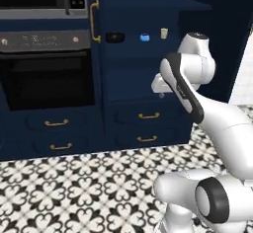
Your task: Gather all objects into one cabinet and sort the glasses and bowls to opposite sides.
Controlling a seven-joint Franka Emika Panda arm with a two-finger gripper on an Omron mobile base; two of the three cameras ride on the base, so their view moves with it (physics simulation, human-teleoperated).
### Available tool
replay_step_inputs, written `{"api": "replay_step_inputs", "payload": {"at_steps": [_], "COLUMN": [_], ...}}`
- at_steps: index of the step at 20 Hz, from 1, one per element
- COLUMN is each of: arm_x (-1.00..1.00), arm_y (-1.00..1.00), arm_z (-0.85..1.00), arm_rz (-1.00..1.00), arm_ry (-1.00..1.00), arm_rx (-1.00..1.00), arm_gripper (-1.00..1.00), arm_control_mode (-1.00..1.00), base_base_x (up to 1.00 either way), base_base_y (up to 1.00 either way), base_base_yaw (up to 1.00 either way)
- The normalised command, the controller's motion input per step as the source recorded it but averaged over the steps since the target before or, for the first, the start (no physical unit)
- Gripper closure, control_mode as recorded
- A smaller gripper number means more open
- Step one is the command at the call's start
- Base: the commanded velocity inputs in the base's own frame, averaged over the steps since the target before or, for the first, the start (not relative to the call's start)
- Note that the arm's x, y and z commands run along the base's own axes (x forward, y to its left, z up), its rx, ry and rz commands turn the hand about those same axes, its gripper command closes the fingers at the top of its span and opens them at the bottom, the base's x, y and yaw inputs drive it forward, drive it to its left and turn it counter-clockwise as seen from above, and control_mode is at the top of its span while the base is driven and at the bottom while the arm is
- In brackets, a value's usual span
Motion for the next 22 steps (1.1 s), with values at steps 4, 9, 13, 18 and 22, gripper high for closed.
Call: {"api": "replay_step_inputs", "payload": {"at_steps": [4,9,13,18,22], "arm_x": [0.00,0.00,0.00,0.00,0.00], "arm_y": [0.00,0.00,0.00,0.00,0.00], "arm_z": [0.00,0.00,0.00,0.00,0.00], "arm_rz": [0.00,0.00,0.00,0.00,0.00], "arm_ry": [0.00,0.00,0.00,0.00,0.00], "arm_rx": [0.00,0.00,0.00,0.00,0.00], "arm_gripper": [-1.00,-1.00,-1.00,-1.00,-1.00], "arm_control_mode": [1.00,1.00,1.00,1.00,1.00], "base_base_x": [-0.99,-0.81,-0.60,-0.38,-0.49], "base_base_y": [0.92,0.99,0.91,0.75,0.79], "base_base_yaw": [0.37,0.55,0.64,0.67,0.63]}}
